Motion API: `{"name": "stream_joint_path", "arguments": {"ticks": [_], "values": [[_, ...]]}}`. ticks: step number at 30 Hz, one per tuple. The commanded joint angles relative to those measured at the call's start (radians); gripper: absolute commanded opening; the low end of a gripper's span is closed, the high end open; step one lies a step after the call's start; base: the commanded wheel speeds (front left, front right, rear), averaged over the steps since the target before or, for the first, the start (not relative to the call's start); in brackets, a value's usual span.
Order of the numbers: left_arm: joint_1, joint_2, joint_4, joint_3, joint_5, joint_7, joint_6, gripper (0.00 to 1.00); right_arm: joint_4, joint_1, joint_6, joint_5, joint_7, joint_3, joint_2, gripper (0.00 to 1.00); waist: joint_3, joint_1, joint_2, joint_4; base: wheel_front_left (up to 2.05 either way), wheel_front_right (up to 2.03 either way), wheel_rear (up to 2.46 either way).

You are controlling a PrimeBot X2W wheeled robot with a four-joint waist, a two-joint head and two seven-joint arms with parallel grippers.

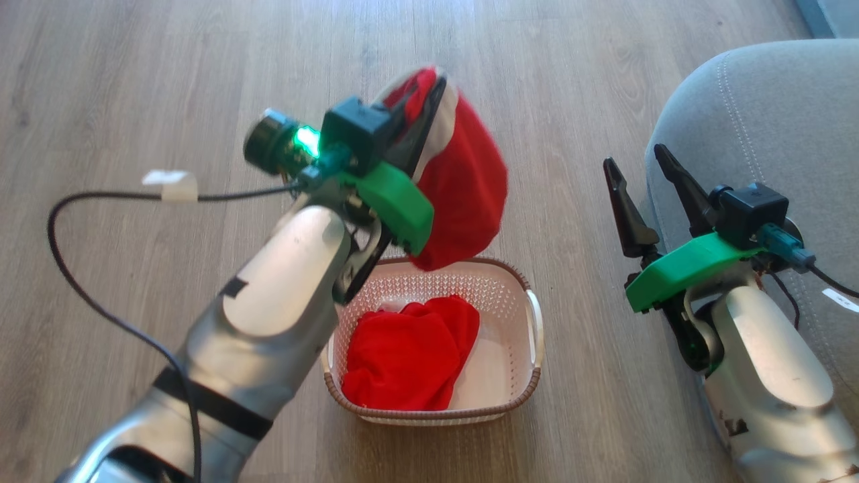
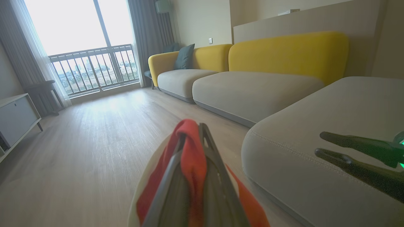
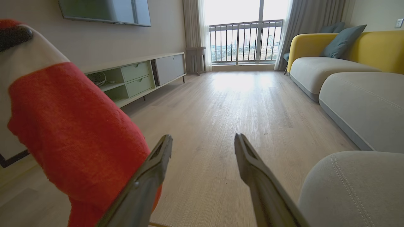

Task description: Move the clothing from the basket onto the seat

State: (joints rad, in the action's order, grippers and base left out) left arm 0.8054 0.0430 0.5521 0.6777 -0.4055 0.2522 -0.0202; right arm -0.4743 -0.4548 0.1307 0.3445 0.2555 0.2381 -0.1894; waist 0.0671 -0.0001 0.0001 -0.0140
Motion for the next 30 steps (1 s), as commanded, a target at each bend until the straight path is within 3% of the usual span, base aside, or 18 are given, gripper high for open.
{"name": "stream_joint_path", "arguments": {"ticks": [1,14,25,30], "values": [[0.072,0.015,-0.042,-0.04,0.01,0.009,0.002,0.0,0.026,0.0,0.0,0.008,0.006,0.016,0.009,1.0,0.0,0.0001,-0.0001,0.0,0.0,0.0,0.0],[0.182,0.008,-0.114,-0.044,0.003,0.009,-0.006,0.0,0.032,-0.006,0.0,0.015,0.006,0.037,0.015,1.0,0.015,0.0001,-0.0001,-0.006,0.0,0.0,0.0],[0.187,0.007,-0.124,-0.004,-0.023,0.01,-0.024,0.0,0.175,-0.067,0.0,0.02,0.006,0.222,0.01,1.0,0.032,0.0001,-0.0001,-0.013,0.0,0.0,0.0],[0.19,0.007,-0.127,0.008,-0.035,0.01,-0.032,0.0,0.161,-0.111,0.0,-0.01,0.006,0.275,0.038,1.0,0.036,0.0001,-0.0001,-0.014,0.0,0.0,0.0]]}}
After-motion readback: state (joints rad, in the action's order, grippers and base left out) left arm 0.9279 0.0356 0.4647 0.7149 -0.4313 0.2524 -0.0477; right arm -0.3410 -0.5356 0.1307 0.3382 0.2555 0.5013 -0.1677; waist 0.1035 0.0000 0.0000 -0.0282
